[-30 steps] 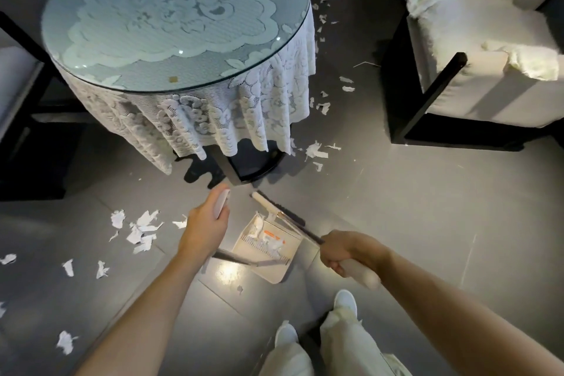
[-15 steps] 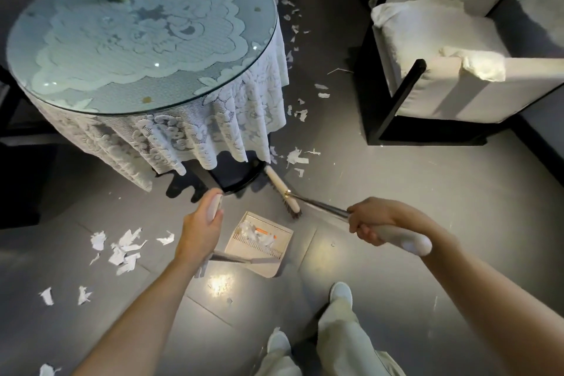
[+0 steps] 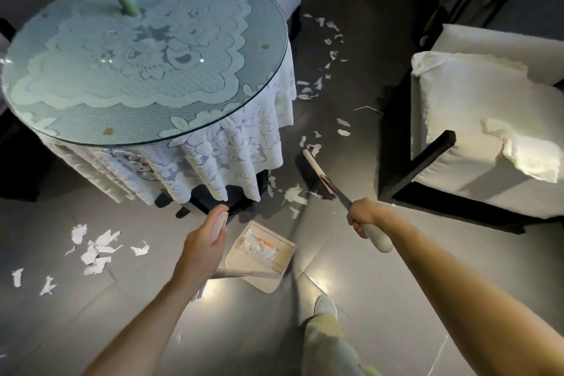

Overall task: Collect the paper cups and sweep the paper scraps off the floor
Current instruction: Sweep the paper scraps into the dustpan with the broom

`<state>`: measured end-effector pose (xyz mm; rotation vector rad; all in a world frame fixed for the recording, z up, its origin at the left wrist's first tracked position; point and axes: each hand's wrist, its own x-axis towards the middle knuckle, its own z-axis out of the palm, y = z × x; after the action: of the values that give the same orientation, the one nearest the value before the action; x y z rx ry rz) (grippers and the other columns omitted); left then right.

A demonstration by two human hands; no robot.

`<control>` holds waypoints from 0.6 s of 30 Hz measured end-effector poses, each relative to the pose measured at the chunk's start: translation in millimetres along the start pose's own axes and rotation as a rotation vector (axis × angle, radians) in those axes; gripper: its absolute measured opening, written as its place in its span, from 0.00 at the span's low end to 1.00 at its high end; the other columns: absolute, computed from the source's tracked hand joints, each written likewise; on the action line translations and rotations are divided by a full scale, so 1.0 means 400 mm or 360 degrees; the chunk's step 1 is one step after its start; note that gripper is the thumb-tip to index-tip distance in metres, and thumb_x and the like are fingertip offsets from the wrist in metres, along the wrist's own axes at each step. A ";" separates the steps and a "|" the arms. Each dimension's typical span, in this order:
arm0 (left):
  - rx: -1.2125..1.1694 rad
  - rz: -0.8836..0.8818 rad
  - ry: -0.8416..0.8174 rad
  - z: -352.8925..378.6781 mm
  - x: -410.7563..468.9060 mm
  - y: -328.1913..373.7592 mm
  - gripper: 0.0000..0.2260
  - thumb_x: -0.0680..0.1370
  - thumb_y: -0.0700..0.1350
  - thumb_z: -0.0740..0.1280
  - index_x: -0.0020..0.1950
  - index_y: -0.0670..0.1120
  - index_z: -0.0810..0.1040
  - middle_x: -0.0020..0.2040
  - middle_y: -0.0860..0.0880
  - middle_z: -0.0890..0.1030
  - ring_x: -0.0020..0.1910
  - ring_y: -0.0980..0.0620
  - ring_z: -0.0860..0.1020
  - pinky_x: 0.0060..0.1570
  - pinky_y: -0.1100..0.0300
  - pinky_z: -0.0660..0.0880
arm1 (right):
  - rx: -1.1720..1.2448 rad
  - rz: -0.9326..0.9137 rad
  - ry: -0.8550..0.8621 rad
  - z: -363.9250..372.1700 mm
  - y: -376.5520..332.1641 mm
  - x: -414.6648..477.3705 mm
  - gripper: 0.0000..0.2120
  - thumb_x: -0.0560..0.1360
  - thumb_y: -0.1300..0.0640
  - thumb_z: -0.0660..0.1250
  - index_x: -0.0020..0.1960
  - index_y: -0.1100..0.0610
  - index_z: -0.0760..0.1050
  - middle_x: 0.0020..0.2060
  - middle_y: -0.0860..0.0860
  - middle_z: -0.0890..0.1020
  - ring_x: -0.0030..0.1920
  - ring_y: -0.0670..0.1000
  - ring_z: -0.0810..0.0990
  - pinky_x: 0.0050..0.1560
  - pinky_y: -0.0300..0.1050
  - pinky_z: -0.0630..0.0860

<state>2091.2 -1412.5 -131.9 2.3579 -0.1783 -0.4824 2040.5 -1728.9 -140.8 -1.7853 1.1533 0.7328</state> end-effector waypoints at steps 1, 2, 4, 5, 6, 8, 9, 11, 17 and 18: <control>0.0024 -0.0027 0.0000 0.023 0.019 0.019 0.16 0.81 0.45 0.59 0.68 0.57 0.68 0.46 0.43 0.78 0.47 0.40 0.77 0.45 0.53 0.72 | -0.0001 -0.0020 -0.0016 -0.031 -0.009 0.030 0.07 0.75 0.64 0.62 0.53 0.62 0.73 0.33 0.57 0.76 0.28 0.50 0.73 0.30 0.40 0.74; 0.0040 -0.0030 -0.0003 0.043 0.036 0.037 0.15 0.81 0.46 0.58 0.67 0.59 0.67 0.46 0.44 0.79 0.46 0.41 0.77 0.46 0.52 0.73 | -0.0006 -0.0048 -0.0032 -0.058 -0.017 0.063 0.08 0.75 0.65 0.62 0.54 0.62 0.73 0.33 0.57 0.76 0.28 0.50 0.73 0.31 0.41 0.75; 0.0061 0.0005 -0.0023 0.075 0.059 0.076 0.14 0.81 0.45 0.58 0.63 0.62 0.65 0.45 0.45 0.79 0.45 0.42 0.77 0.47 0.51 0.74 | 0.0003 -0.0075 -0.0089 -0.099 -0.040 0.118 0.09 0.75 0.65 0.62 0.54 0.62 0.73 0.32 0.57 0.76 0.27 0.49 0.73 0.31 0.41 0.74; 0.0073 0.0011 -0.0028 0.086 0.070 0.093 0.14 0.81 0.44 0.58 0.62 0.61 0.64 0.45 0.44 0.80 0.46 0.42 0.77 0.48 0.51 0.74 | -0.0008 -0.0080 -0.0123 -0.110 -0.053 0.142 0.09 0.75 0.65 0.62 0.55 0.62 0.73 0.31 0.56 0.76 0.26 0.49 0.73 0.30 0.41 0.74; 0.0085 0.0011 -0.0016 0.095 0.082 0.103 0.14 0.81 0.44 0.58 0.61 0.61 0.64 0.47 0.42 0.80 0.47 0.41 0.77 0.48 0.51 0.74 | -0.0027 -0.0091 -0.0162 -0.114 -0.064 0.169 0.09 0.75 0.65 0.61 0.55 0.62 0.73 0.30 0.56 0.75 0.25 0.48 0.72 0.29 0.40 0.73; 0.0104 -0.0007 0.0049 0.106 0.104 0.117 0.15 0.81 0.43 0.59 0.65 0.58 0.66 0.52 0.43 0.81 0.52 0.40 0.78 0.50 0.51 0.74 | -0.0070 -0.0091 -0.0246 -0.114 -0.083 0.211 0.12 0.76 0.66 0.60 0.59 0.61 0.71 0.29 0.55 0.74 0.24 0.48 0.71 0.27 0.39 0.72; 0.0103 -0.0029 0.0086 0.111 0.112 0.122 0.16 0.81 0.43 0.59 0.66 0.56 0.68 0.54 0.45 0.81 0.54 0.40 0.78 0.50 0.52 0.74 | -0.0123 -0.0083 -0.0297 -0.112 -0.090 0.224 0.14 0.76 0.66 0.60 0.61 0.60 0.70 0.29 0.55 0.74 0.24 0.47 0.71 0.27 0.39 0.72; 0.0073 -0.0069 0.0121 0.121 0.122 0.133 0.16 0.80 0.42 0.60 0.67 0.54 0.69 0.55 0.46 0.81 0.56 0.41 0.78 0.51 0.53 0.73 | -0.0257 -0.0081 -0.0415 -0.102 -0.088 0.237 0.19 0.76 0.67 0.58 0.66 0.57 0.66 0.31 0.55 0.74 0.26 0.48 0.71 0.29 0.40 0.73; 0.0046 -0.0088 0.0154 0.138 0.134 0.174 0.15 0.80 0.41 0.60 0.65 0.53 0.69 0.51 0.46 0.81 0.54 0.39 0.78 0.49 0.52 0.73 | -0.0280 0.0045 -0.0746 -0.071 -0.022 0.176 0.17 0.75 0.68 0.58 0.63 0.56 0.67 0.33 0.54 0.73 0.29 0.47 0.70 0.33 0.37 0.71; 0.0061 -0.0086 0.0165 0.138 0.135 0.178 0.15 0.80 0.40 0.60 0.65 0.52 0.69 0.51 0.45 0.81 0.53 0.38 0.78 0.48 0.52 0.73 | -0.0228 0.0124 -0.0785 -0.070 -0.004 0.164 0.14 0.76 0.66 0.59 0.59 0.55 0.68 0.33 0.53 0.73 0.29 0.47 0.71 0.34 0.37 0.71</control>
<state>2119.8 -1513.4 -137.1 2.4234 -0.0767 -0.3848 2068.8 -1780.3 -181.4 -1.5530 0.8548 1.2461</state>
